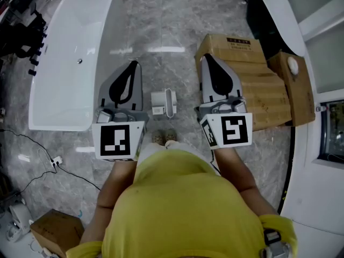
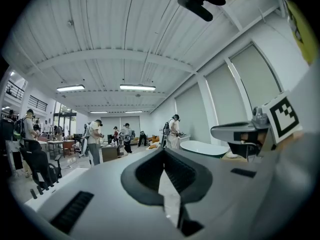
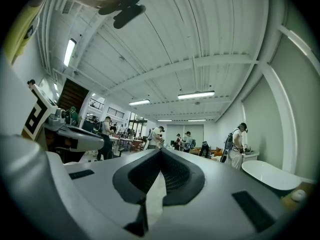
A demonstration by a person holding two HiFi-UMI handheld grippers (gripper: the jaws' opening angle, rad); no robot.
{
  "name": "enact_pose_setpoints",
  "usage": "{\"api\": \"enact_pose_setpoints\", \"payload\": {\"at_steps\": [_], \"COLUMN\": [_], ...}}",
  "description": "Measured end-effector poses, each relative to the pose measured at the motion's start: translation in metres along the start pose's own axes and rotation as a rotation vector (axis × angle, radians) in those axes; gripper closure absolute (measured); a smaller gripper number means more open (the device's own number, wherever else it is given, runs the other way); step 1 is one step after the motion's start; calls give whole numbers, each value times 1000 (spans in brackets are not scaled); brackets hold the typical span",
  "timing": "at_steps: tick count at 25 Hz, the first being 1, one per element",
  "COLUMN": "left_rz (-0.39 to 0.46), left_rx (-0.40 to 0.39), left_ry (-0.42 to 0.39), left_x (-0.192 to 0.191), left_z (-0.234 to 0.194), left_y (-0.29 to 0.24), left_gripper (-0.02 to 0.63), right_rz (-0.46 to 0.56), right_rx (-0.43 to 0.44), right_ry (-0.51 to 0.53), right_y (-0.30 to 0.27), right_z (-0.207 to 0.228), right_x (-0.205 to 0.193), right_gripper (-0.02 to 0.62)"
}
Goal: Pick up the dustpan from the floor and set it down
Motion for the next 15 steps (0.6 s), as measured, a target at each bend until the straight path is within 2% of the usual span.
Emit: {"api": "enact_pose_setpoints", "payload": {"at_steps": [15], "left_rz": [10], "left_rx": [-8], "left_ry": [-2], "left_x": [-1], "left_z": [21], "left_y": [18], "left_gripper": [606], "right_rz": [-11], "right_rx": [-18], "right_ry": [-15], "right_y": [31], "right_z": [2], "right_x": [-8], "right_gripper": [586]}}
Point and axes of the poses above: the fingertips, and each gripper's own axes: y backward along the fingers, z to its right, x out of its top, the point moved 3 cm from there along y, backward along the fingers, and after that the axes turned 2 degrees about -z, right-handed, at the moved point
